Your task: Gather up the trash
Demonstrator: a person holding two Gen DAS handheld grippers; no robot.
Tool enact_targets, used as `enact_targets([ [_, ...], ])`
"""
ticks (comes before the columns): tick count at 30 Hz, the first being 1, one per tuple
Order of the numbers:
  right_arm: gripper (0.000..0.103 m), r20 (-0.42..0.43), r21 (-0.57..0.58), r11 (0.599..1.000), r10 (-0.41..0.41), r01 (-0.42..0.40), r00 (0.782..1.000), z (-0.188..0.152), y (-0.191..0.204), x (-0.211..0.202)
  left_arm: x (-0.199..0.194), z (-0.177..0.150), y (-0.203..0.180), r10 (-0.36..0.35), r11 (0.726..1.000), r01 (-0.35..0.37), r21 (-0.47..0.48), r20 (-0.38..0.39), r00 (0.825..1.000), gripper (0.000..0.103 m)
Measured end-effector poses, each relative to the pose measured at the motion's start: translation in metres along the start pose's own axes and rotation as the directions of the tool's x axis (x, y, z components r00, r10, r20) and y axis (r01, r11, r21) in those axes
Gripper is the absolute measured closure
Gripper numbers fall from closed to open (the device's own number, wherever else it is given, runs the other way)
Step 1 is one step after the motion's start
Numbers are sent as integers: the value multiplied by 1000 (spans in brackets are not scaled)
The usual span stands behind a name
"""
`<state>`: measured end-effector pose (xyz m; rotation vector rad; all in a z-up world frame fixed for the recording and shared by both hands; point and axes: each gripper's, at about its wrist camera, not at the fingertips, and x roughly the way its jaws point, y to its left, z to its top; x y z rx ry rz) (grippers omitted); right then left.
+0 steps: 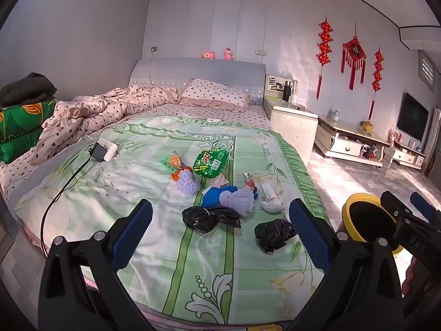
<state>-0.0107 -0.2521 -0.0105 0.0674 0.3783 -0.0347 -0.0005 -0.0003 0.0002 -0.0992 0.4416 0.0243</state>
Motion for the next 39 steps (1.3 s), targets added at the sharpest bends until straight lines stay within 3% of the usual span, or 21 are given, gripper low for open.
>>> enact_targets([
  [39, 8, -16, 6, 1000, 0, 0, 1000, -2, -2, 2, 1, -1, 1, -3, 1000, 3, -16, -8, 1000, 8],
])
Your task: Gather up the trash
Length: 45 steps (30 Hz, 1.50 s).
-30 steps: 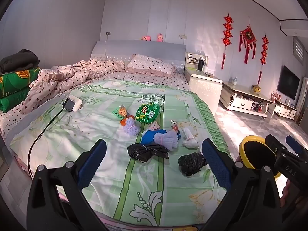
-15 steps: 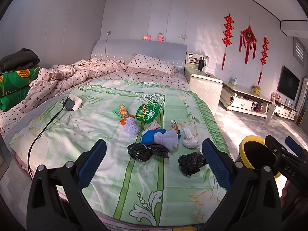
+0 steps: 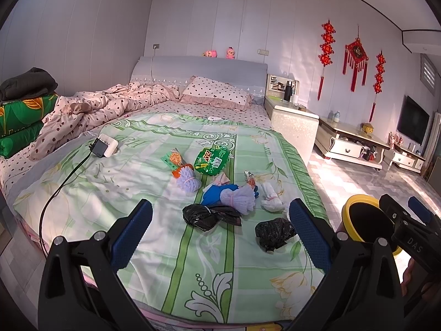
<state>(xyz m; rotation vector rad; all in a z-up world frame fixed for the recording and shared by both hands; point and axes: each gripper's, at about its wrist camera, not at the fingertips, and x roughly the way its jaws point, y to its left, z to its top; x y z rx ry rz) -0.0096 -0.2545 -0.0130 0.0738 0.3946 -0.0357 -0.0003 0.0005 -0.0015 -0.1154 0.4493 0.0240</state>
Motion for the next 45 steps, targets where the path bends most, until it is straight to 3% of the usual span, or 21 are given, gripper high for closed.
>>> enact_targets([
  [45, 8, -11, 6, 1000, 2, -2, 1000, -4, 1, 4, 2, -8, 5, 0, 1000, 0, -5, -6, 1000, 8],
])
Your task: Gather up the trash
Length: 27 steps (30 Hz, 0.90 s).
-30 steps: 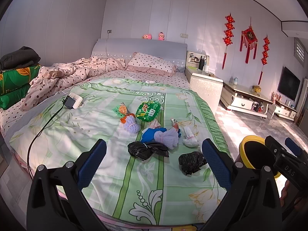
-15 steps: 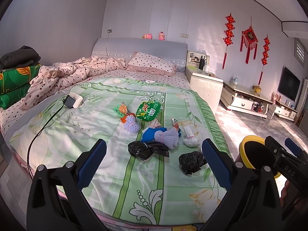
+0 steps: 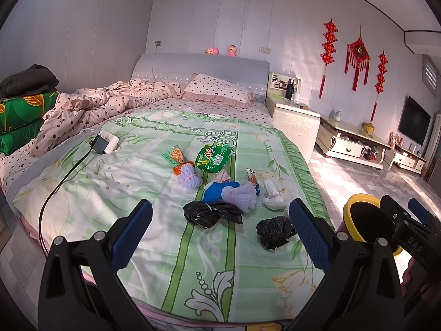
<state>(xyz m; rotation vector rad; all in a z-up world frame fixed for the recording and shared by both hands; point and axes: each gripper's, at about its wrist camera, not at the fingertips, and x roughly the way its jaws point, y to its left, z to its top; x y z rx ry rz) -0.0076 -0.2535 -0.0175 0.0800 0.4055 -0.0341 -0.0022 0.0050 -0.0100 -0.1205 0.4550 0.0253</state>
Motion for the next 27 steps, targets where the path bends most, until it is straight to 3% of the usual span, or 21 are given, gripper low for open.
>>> enact_targets([
  [10, 8, -6, 1, 1000, 1, -1, 1000, -1, -1, 1, 2, -3, 0, -1, 1000, 1, -1, -3, 1000, 8],
  [15, 8, -21, 3, 1000, -3, 4, 1000, -14, 0, 7, 12, -20, 1, 6, 1000, -6, -5, -13, 1000, 8],
  [21, 8, -76, 21, 1000, 11, -9, 997, -13, -5, 23, 23, -20, 2, 13, 1000, -14, -3, -40, 999, 8],
  [27, 8, -152, 22, 997, 78, -76, 985, -11, -8, 48, 43, -17, 11, 26, 1000, -25, 14, -76, 997, 8],
])
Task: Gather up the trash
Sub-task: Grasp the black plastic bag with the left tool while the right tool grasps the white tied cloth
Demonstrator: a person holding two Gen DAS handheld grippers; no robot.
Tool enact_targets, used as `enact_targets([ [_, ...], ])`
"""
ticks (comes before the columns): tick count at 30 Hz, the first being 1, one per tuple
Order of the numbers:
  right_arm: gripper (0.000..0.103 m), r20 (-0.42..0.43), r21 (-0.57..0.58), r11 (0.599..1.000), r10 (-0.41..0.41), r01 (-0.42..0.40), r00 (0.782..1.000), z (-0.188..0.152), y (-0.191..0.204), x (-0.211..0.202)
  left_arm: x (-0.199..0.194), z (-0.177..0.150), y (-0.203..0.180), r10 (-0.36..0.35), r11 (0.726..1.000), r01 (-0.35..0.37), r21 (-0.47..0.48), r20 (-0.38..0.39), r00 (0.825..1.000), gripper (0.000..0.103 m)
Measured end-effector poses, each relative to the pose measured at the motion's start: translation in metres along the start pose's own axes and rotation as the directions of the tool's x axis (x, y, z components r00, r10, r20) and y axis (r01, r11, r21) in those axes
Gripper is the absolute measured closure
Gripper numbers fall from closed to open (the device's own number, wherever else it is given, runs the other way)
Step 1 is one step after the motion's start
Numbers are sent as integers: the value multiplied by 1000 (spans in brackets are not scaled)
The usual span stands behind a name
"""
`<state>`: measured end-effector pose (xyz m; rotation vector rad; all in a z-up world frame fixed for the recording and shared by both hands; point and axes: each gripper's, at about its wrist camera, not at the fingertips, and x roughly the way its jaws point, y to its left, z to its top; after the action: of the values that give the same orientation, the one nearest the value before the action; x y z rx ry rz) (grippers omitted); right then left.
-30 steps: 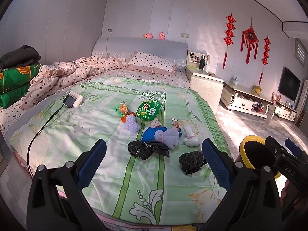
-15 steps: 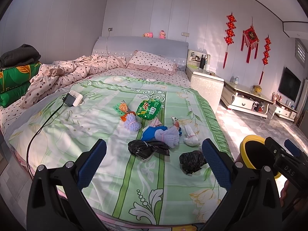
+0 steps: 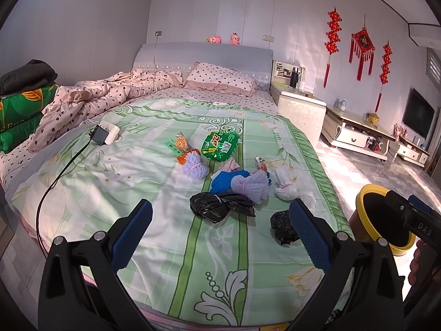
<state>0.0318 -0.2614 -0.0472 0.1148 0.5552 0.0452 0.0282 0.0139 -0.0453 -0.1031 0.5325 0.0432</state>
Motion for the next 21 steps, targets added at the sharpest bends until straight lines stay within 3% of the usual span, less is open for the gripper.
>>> enact_targets([
  [3, 8, -82, 16, 997, 75, -74, 994, 3, -4, 21, 18, -1, 7, 9, 1000, -9, 9, -40, 999, 8],
  [8, 8, -165, 4, 995, 95, -95, 982, 13, -2, 51, 53, 1, 22, 7, 1000, -7, -1, -117, 993, 8],
  [13, 8, -251, -86, 995, 31, -54, 968, 22, 4, 93, 96, 4, 26, 19, 999, -14, 35, -153, 988, 8],
  [21, 8, -391, -141, 985, 35, -98, 920, 27, 17, 158, 160, 7, 32, 58, 995, -39, 87, -233, 971, 8],
])
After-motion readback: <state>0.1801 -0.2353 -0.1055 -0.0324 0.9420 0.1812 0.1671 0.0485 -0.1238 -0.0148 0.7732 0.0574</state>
